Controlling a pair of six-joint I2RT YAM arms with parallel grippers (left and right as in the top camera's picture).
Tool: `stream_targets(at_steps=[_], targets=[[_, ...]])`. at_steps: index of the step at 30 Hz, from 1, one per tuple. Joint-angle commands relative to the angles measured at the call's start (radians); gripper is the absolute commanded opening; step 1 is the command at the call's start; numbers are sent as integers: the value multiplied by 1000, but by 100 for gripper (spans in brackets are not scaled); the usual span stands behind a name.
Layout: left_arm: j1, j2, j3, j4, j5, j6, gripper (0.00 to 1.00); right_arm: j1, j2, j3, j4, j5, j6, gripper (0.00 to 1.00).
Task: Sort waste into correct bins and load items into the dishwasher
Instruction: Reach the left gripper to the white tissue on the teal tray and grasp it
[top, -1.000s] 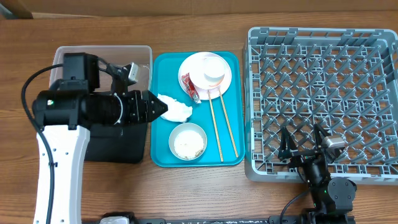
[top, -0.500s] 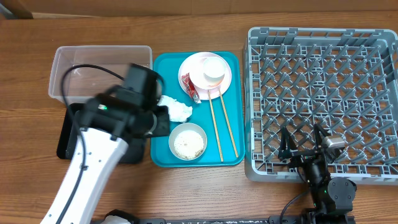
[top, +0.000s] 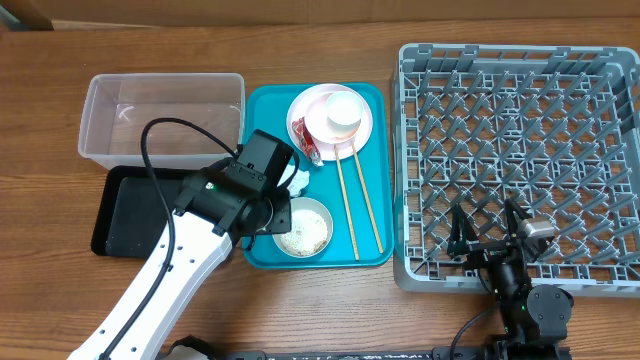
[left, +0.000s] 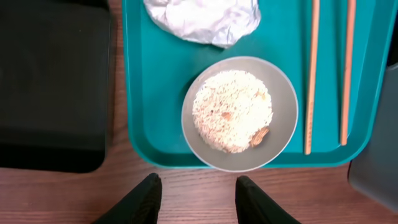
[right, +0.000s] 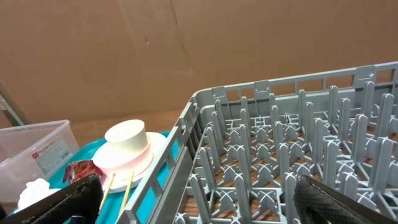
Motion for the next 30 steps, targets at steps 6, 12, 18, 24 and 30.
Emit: stream_targets(at_steps=[6, 12, 18, 24, 30], targets=[[-3, -3, -4, 24, -22, -17, 47, -3, -12, -11, 6, 1, -5, 100], [-3, -3, -4, 35, -28, -16, 45, -3, -12, -11, 6, 1, -5, 100], [-3, -3, -4, 61, -52, -16, 46, -3, -12, -11, 6, 1, -5, 100], [-3, 8, -4, 140, -56, -16, 47, -3, -12, -11, 6, 1, -5, 100], [10, 72, -4, 236, -41, -18, 56, -3, -12, -11, 6, 1, -5, 100]])
